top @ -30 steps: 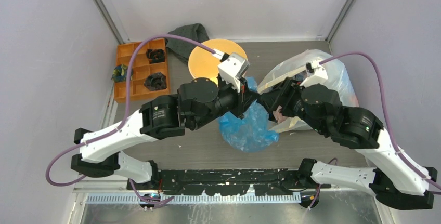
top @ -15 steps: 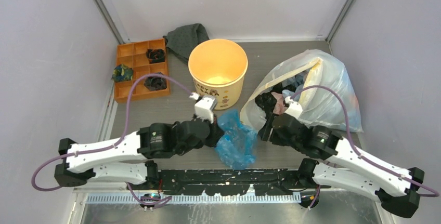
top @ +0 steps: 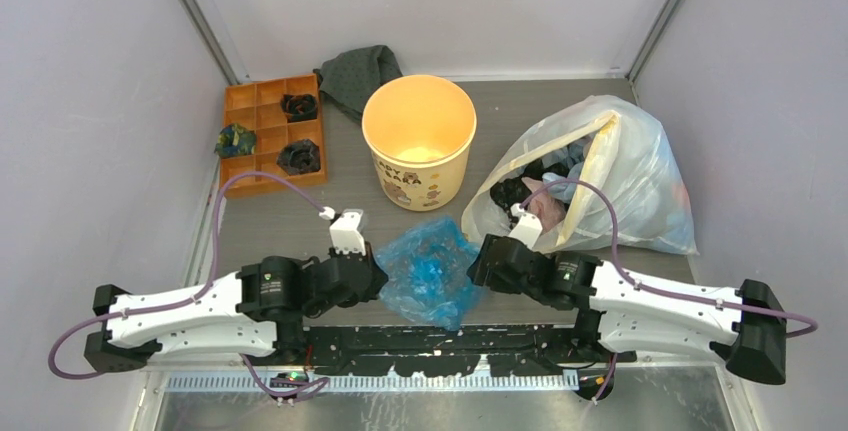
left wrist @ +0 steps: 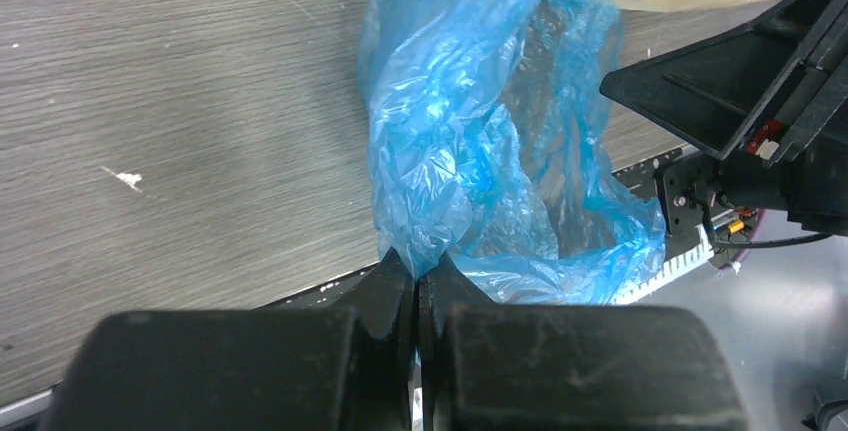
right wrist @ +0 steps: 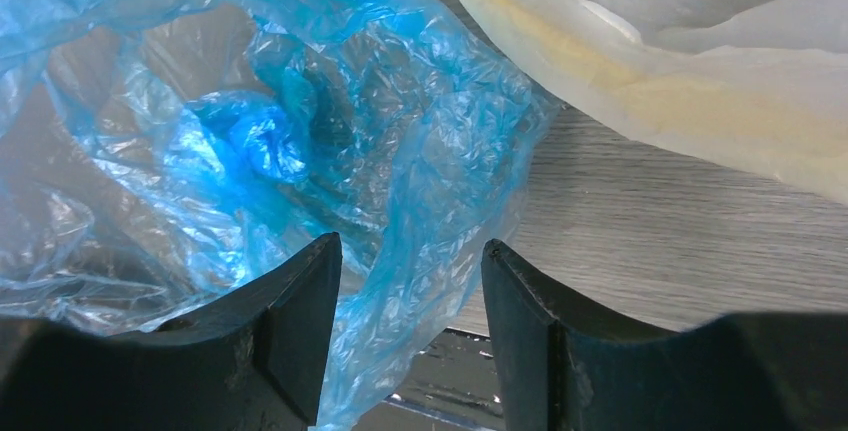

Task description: Put the trash bags into the trash bin

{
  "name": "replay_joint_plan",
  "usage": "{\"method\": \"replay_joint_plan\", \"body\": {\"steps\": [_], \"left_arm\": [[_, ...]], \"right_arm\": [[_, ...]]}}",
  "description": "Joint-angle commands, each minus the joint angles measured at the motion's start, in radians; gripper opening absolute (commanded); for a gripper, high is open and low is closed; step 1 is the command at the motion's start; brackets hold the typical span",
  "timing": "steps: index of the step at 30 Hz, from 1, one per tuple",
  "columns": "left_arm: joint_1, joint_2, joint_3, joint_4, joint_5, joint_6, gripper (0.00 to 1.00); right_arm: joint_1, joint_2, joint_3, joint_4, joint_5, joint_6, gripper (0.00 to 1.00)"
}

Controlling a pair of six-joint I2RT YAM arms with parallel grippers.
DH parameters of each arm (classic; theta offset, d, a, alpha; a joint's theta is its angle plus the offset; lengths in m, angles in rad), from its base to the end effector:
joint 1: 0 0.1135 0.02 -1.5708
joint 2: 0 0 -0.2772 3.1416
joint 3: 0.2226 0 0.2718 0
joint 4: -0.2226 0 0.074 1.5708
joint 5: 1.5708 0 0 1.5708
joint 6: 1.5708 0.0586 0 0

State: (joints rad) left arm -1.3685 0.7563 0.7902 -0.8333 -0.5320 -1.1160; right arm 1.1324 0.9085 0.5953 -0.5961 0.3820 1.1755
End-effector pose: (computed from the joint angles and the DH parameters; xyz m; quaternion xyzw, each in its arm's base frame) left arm 0.0629 -0.1587 0.2834 0.0145 0.8993 -0.2650 0.3477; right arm 0.1043 0.1710 0.2062 0.0817 0.9271 0.2188 0.2933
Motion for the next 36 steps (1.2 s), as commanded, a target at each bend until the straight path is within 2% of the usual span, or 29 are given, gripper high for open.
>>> {"method": "replay_joint_plan", "body": {"steps": [1,7,13,18,23,25,28,30,33,36], "left_arm": [[-0.001,-0.042,0.007,-0.092,-0.072,-0.058,0.0],[-0.001,-0.076,0.006,-0.143,-0.09,-0.066,0.0],[-0.002,-0.091,-0.01,-0.13,-0.095,-0.061,0.0],[-0.002,-0.095,-0.009,-0.132,-0.091,-0.055,0.0],[-0.002,-0.092,0.019,-0.113,-0.094,-0.005,0.0],[-0.001,-0.074,0.068,-0.093,-0.104,0.049,0.0],[0.003,-0.007,0.221,-0.009,-0.115,0.219,0.0],[0.003,0.087,0.457,0.041,-0.087,0.353,0.0],[0.003,0.268,0.831,0.065,0.019,0.525,0.01],[0.003,0.412,1.114,0.073,0.114,0.6,0.01]], "right_arm": [[0.03,-0.006,0.015,0.006,0.131,0.079,0.58],[0.032,-0.118,-0.07,0.044,0.157,0.126,0.58],[0.032,-0.059,-0.082,0.143,0.147,0.152,0.51],[0.032,-0.053,-0.123,0.229,0.147,0.192,0.38],[0.032,-0.048,-0.038,0.157,0.167,0.149,0.11],[0.032,-0.038,0.109,0.056,0.204,0.07,0.01],[0.032,-0.003,0.419,-0.123,0.283,-0.117,0.01],[0.032,0.038,0.691,-0.238,0.33,-0.246,0.01],[0.033,0.127,1.112,-0.353,0.305,-0.408,0.01],[0.033,0.165,1.369,-0.362,0.238,-0.495,0.01]]}}
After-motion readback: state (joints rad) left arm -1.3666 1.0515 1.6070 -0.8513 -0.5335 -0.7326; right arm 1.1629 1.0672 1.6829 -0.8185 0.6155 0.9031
